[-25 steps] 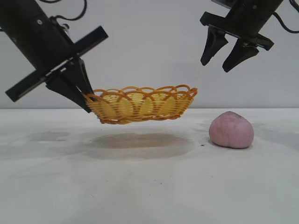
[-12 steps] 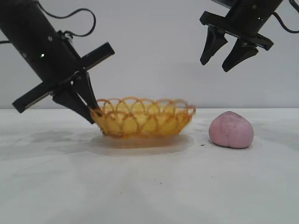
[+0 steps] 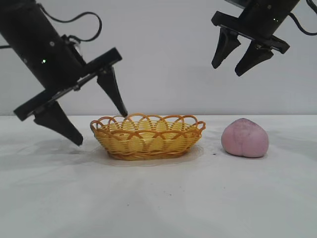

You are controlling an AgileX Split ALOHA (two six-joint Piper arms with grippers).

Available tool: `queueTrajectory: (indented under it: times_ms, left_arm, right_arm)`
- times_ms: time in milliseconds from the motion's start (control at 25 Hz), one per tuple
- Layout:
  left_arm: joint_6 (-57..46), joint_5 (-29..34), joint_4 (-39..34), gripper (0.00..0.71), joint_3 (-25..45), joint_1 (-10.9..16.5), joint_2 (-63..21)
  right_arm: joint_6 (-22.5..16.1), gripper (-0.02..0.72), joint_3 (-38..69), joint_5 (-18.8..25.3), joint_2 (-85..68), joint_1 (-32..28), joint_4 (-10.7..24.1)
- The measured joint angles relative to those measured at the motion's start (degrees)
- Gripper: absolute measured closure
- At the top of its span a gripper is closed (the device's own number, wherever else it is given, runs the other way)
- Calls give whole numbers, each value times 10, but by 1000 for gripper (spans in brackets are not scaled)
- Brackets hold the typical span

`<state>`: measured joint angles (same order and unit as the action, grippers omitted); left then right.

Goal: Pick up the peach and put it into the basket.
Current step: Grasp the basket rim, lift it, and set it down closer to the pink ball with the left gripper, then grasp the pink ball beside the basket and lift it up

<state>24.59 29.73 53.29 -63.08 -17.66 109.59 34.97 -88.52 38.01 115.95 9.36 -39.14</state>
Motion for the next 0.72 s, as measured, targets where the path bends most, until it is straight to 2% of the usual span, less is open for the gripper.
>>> queueTrajectory:
  times_ms: [120, 360, 480, 600, 720]
  left_arm:
    - [2, 9, -82, 184, -1, 0, -32]
    - [-7, 77, -268, 184, -33, 0, -65]
    - [-49, 118, -361, 184, -52, 1, -67]
    - [-102, 155, -446, 184, -68, 26, -67]
    - [-121, 183, -487, 184, -74, 68, -70]
  right_arm:
    - [0, 305, 0, 0, 0, 0, 0]
    - [0, 305, 0, 0, 0, 0, 0]
    - [0, 305, 0, 0, 0, 0, 0]
    - [0, 305, 0, 0, 0, 0, 0]
    - [0, 305, 0, 0, 0, 0, 0]
